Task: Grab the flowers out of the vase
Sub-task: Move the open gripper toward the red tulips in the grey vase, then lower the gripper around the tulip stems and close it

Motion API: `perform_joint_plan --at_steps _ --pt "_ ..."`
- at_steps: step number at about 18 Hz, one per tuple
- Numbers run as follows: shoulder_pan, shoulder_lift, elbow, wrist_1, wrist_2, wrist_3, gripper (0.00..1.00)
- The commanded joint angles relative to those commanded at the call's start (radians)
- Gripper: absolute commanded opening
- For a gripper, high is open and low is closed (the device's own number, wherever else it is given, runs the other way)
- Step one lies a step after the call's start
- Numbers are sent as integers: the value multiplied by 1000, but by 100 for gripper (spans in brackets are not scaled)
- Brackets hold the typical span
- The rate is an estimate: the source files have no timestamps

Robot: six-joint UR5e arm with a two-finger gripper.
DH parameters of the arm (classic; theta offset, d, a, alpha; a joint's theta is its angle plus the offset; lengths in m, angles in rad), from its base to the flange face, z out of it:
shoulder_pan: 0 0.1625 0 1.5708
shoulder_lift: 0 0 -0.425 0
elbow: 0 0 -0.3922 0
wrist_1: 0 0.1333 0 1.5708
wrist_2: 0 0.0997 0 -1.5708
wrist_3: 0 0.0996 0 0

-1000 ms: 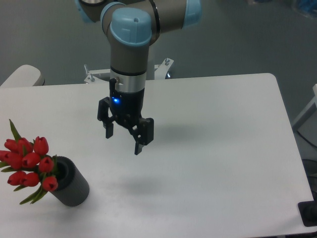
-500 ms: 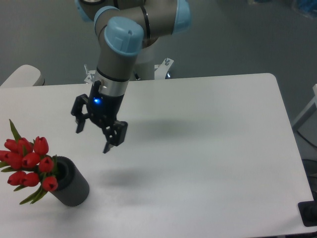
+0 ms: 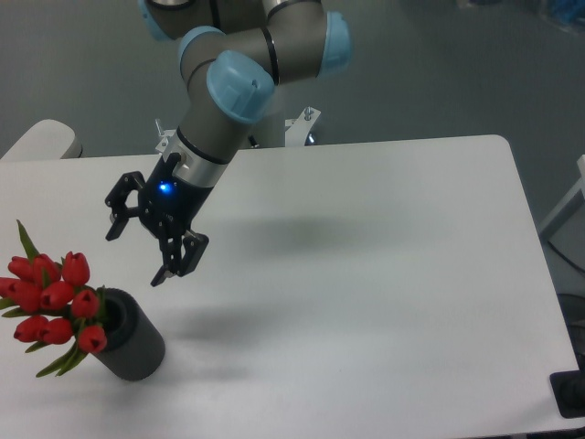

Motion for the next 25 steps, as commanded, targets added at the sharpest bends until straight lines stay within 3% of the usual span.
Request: perform_joint_plan --at_steps 7,14,20,25 --pt "14 -25 14 2 -30 -29 100" --pt "8 -97 20 116 -119 -15 100" --pt "-9 -141 58 121 -133 26 100" --pt "-29 -147 43 121 -144 110 100"
